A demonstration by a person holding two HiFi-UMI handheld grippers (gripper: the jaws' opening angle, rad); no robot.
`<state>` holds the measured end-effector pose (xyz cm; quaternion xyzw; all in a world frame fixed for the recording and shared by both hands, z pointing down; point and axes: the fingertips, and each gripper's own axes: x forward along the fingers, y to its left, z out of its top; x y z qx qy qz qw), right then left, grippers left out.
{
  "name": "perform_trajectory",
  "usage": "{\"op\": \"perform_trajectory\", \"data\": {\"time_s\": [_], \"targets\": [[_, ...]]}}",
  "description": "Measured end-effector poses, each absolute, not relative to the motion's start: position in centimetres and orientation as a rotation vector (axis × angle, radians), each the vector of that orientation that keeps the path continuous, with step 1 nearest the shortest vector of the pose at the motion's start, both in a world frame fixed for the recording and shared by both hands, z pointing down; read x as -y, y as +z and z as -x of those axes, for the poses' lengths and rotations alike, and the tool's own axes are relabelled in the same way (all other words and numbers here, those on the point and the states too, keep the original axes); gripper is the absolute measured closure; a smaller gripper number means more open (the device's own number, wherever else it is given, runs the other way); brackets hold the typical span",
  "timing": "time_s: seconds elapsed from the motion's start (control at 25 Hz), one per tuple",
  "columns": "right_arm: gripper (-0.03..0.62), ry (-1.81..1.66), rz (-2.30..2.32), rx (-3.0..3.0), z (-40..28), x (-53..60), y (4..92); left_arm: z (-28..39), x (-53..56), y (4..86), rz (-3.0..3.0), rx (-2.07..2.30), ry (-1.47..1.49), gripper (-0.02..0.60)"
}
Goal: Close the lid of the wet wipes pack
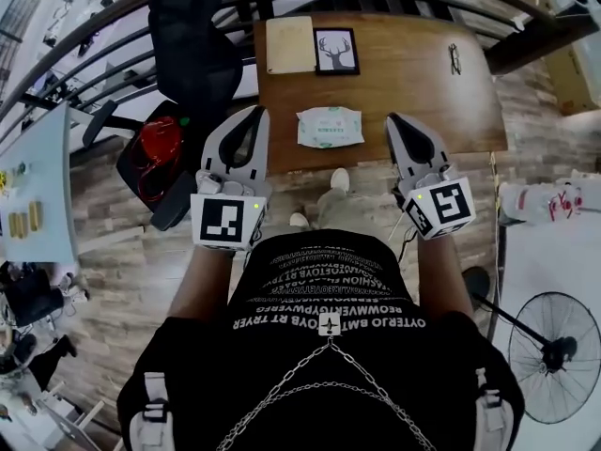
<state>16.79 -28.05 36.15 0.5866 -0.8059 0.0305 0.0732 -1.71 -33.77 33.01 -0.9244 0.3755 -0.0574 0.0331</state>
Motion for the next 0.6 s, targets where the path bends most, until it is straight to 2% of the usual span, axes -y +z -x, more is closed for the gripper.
{"op": "perform_trajectory", "data": {"time_s": [0.6], "targets": [[0.580, 0.145, -1.709, 2.373, -17.1, 28.4, 38.8, -1.9, 34.5, 36.4, 2.888, -1.072, -0.270, 0.554]]}}
